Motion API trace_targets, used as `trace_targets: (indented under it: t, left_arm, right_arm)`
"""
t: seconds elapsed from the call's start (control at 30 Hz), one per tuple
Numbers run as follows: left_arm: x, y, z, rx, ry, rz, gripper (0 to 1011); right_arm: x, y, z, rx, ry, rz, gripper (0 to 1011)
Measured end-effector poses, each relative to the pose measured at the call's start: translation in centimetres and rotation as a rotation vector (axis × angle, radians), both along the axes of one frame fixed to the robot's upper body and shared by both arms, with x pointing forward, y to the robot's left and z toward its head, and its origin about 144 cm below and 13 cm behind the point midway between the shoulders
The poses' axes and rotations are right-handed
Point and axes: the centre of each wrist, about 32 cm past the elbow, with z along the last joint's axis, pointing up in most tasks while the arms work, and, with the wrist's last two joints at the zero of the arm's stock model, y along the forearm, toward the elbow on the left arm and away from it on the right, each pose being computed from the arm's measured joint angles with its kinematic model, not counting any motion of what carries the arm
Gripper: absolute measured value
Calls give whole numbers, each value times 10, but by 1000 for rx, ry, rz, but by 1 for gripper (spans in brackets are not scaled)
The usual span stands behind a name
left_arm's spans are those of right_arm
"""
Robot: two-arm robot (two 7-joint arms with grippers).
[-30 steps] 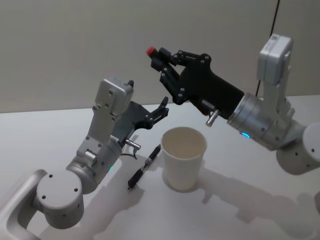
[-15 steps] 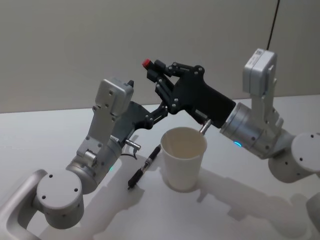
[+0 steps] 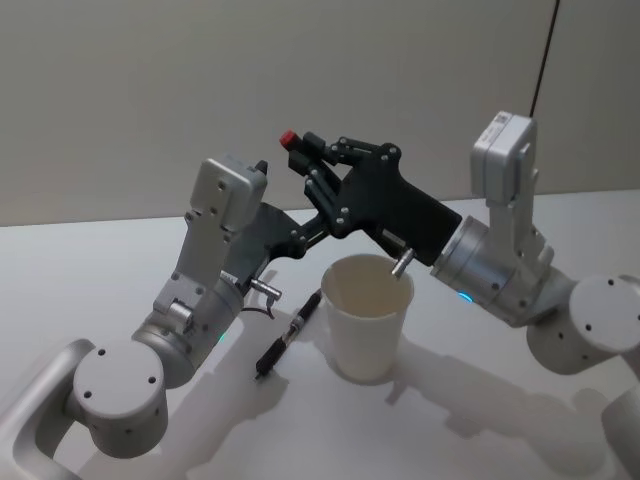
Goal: Place the pen into the pen holder.
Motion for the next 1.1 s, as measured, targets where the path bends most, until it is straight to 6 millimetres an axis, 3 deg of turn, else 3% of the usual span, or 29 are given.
trace_targets:
  t: [0.53,1.1]
  left_arm:
    - [0,0,0,0,0,0,1001]
    - [0,0,0,0,0,0,1001]
  right_arm:
    - [-3,4,-4,-5,21,11,199]
    - [-4,5,-5,-6,26,15,733]
